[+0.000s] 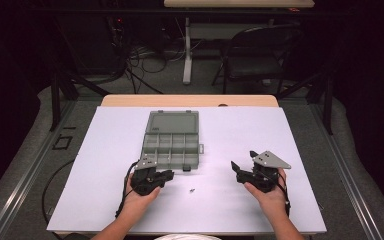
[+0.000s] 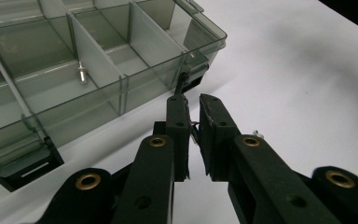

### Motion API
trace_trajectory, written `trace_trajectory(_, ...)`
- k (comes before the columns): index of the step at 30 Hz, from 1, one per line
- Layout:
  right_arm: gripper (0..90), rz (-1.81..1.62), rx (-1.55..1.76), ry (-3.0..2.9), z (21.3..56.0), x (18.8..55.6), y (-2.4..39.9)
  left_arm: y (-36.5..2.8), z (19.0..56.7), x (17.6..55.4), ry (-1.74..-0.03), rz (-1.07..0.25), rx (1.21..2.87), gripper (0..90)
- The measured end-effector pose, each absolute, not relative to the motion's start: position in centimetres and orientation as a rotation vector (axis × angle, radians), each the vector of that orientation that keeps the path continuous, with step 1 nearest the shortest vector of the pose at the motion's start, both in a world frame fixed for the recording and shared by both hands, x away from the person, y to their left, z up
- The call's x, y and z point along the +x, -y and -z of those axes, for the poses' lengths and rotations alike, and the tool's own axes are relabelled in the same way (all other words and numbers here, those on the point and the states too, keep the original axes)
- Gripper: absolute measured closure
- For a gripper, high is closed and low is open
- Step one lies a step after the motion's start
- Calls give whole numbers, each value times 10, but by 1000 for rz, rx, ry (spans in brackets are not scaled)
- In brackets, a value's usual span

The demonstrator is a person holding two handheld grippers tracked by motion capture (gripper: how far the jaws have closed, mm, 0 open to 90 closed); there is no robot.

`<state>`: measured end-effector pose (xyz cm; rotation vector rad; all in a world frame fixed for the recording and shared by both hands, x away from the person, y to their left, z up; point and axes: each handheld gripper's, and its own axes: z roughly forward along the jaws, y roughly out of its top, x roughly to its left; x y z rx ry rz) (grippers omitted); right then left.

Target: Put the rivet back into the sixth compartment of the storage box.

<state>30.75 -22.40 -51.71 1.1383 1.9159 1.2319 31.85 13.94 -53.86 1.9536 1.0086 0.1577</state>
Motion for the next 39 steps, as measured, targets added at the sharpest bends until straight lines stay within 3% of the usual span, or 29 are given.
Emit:
trace_trajectory(21, 226, -1236, 1144, -1904, 517, 308, 224, -155, 524, 326, -1030, -196, 1913, 827)
trace_trajectory(39, 227, -1232, 1163, -1905, 518, 308, 225, -160, 505, 368, -1104, -261, 1889, 827)
